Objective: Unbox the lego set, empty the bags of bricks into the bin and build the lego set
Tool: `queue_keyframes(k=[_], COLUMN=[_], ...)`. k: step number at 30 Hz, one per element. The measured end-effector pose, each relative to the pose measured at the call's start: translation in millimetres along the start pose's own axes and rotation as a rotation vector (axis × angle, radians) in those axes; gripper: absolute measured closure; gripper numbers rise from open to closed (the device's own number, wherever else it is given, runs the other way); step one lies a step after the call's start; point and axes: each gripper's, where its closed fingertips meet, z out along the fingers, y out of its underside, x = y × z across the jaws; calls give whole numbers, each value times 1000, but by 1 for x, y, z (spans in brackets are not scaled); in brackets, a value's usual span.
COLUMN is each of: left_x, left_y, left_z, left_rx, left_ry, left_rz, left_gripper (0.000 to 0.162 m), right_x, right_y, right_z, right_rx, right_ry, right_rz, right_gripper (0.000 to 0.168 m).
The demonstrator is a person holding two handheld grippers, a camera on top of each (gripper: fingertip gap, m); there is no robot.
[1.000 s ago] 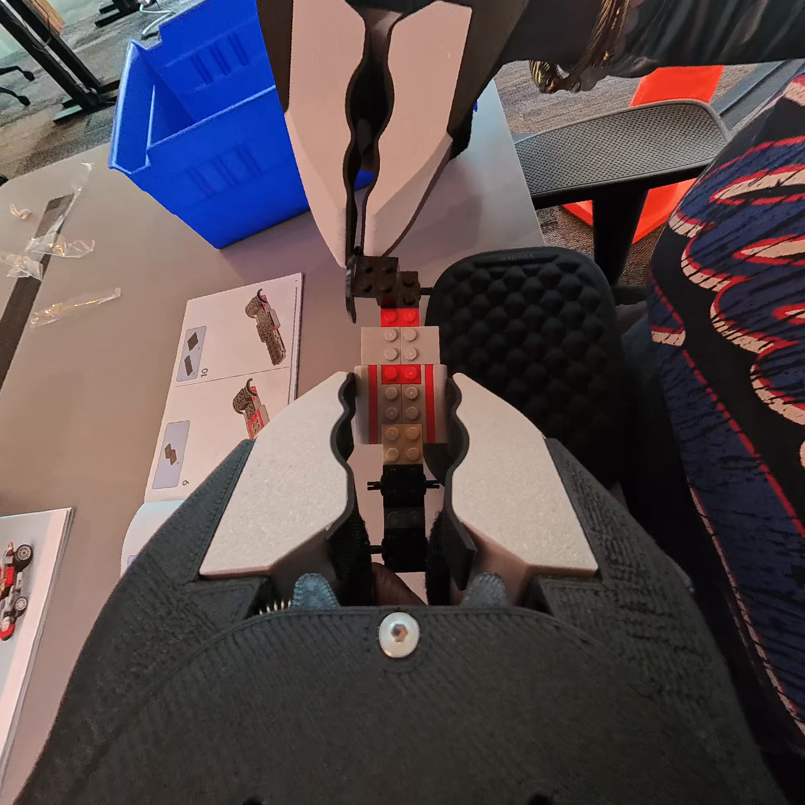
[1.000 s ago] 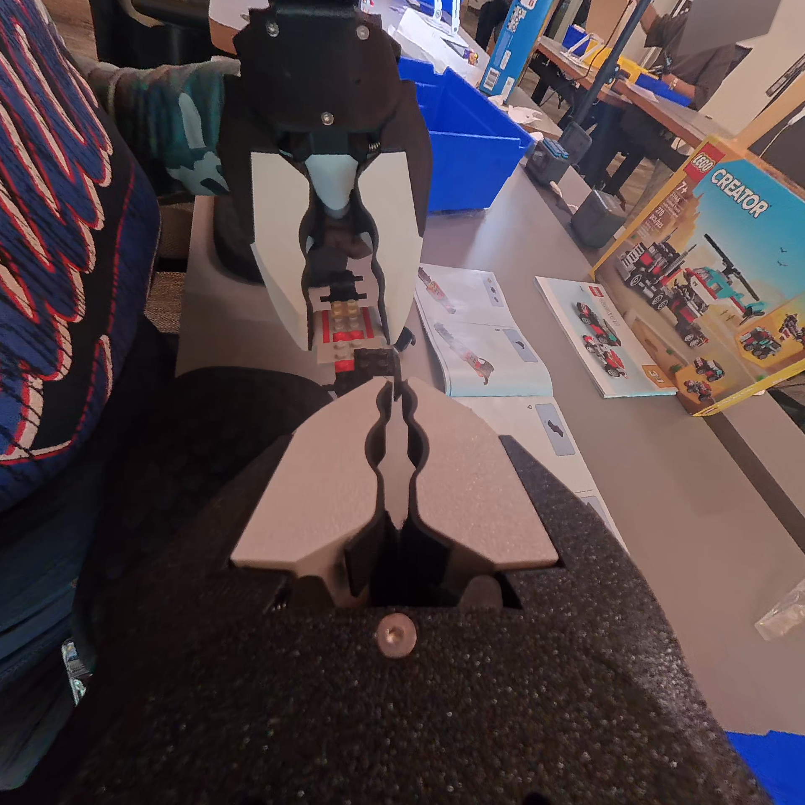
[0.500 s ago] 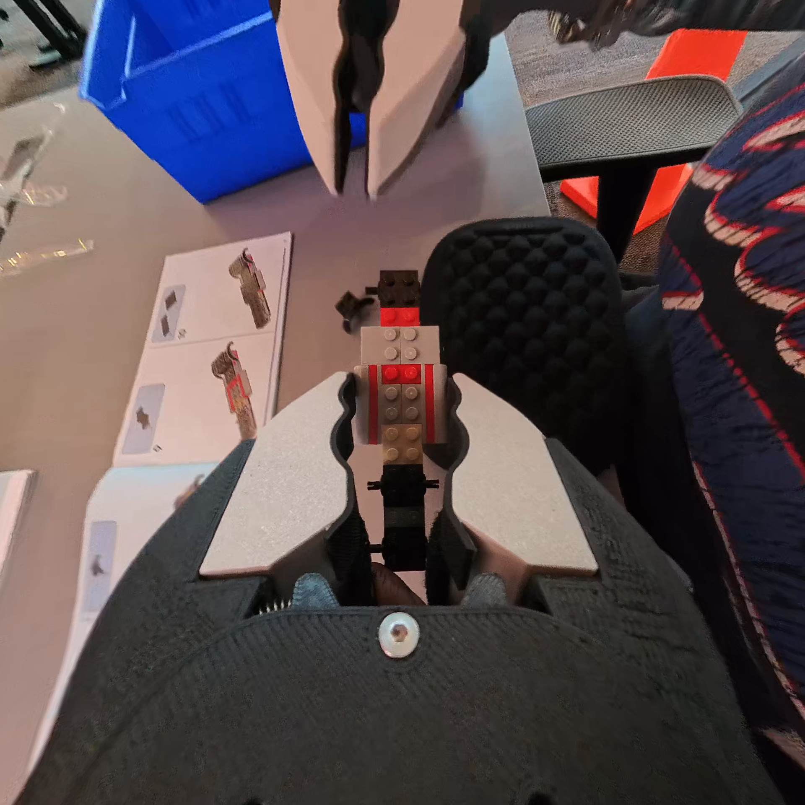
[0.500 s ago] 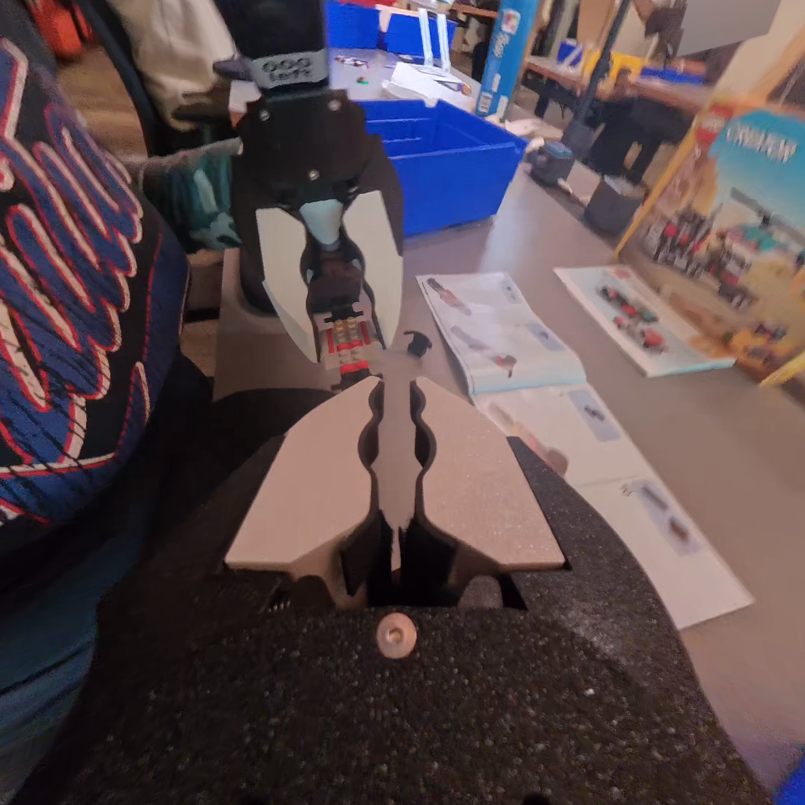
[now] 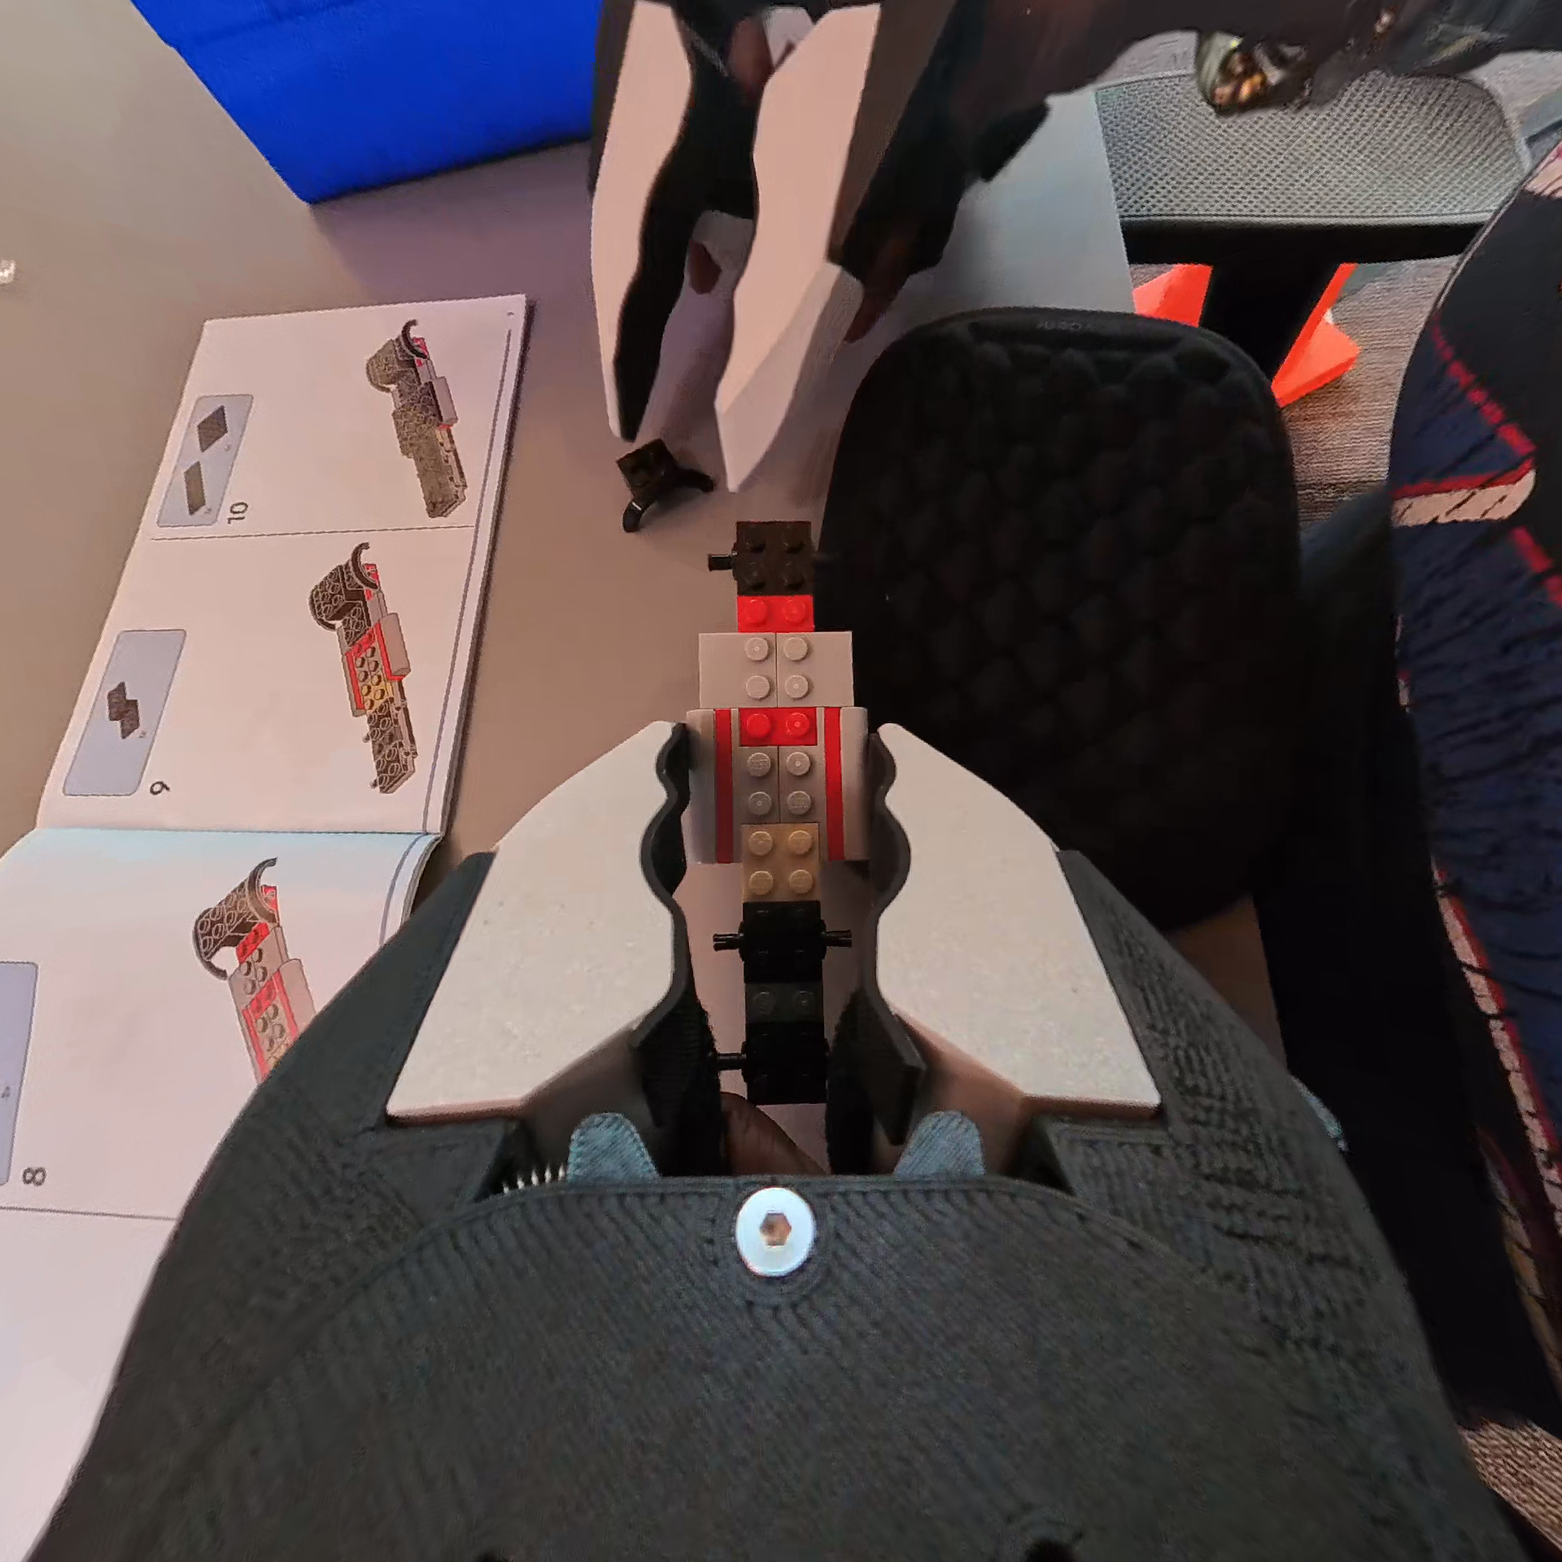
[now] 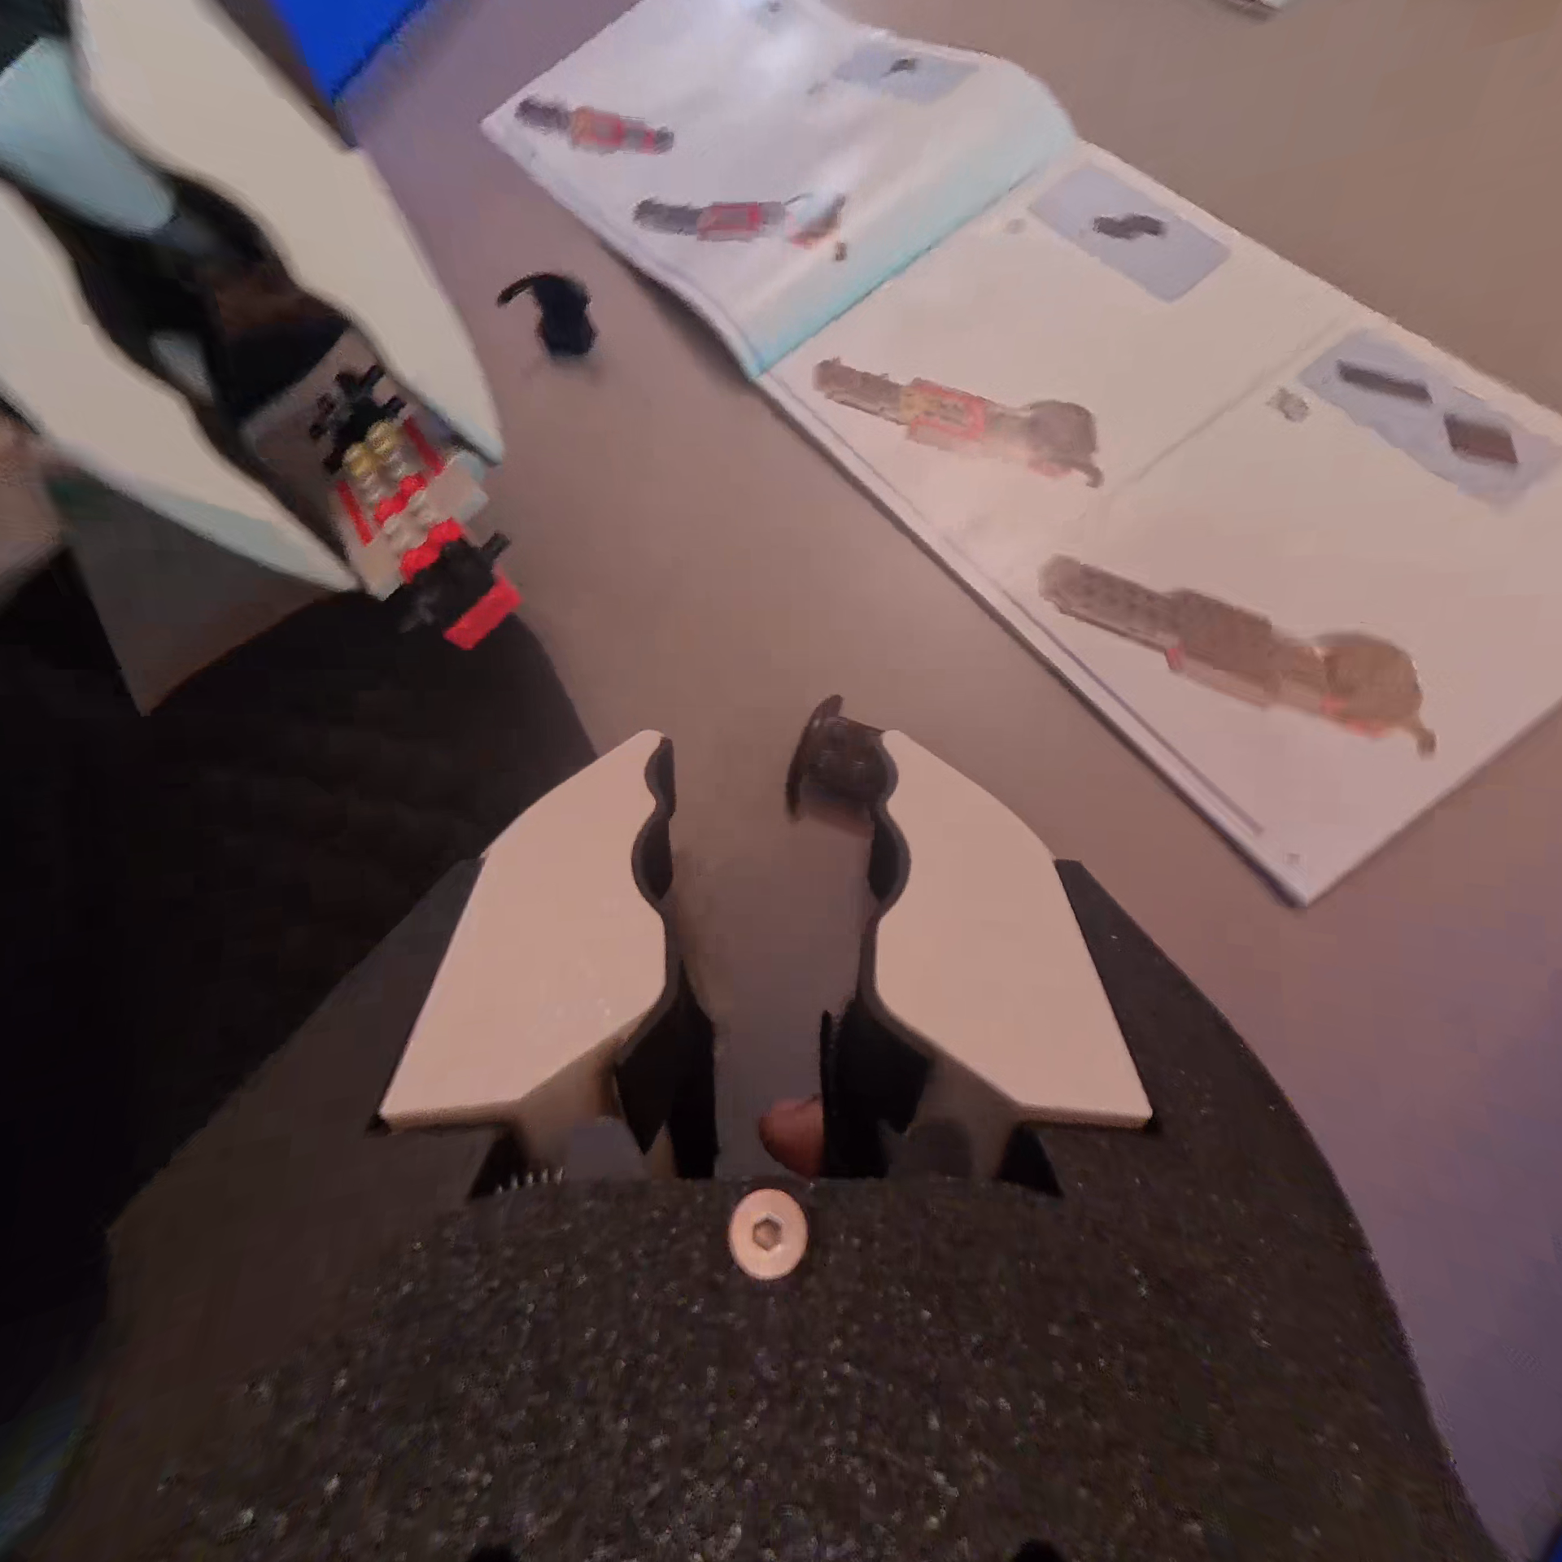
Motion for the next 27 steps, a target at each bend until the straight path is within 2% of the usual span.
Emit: queue_keyframes(k=[3,7,10,12,15,18,20,22,24,27], left_x=[2,3,2,2,1,0,-1,-2,-2,-3], left_y=[3,5,2,1,1,2,2,2,2,3], left_z=[1,2,2,1,-1,-2,-2,-2,-3,-7], left_rx=[-7,-14,2,6,13,29,39,42,42,36], left_ry=[17,23,17,13,5,7,9,7,4,-12], left_rz=[16,35,34,32,28,8,-4,-7,-2,6], left_gripper=[122,122,122,122,122,122,122,122,122,122], right_x=[-8,5,16,18,25,15,-7,-13,-17,-30], right_y=[-4,-7,-3,6,17,14,12,13,7,-15], right_z=[-10,-14,-2,5,5,5,7,5,-1,-16], right_rx=[-82,-340,-463,-520,-597,-525,-434,-403,-383,-371], right_ry=[-99,-129,-182,-236,-171,-56,-119,-104,-118,-259], right_rz=[-258,-608,-746,-734,-566,-59,166,202,142,-152], right_gripper=[123,132,136,143,151,151,147,136,127,127])
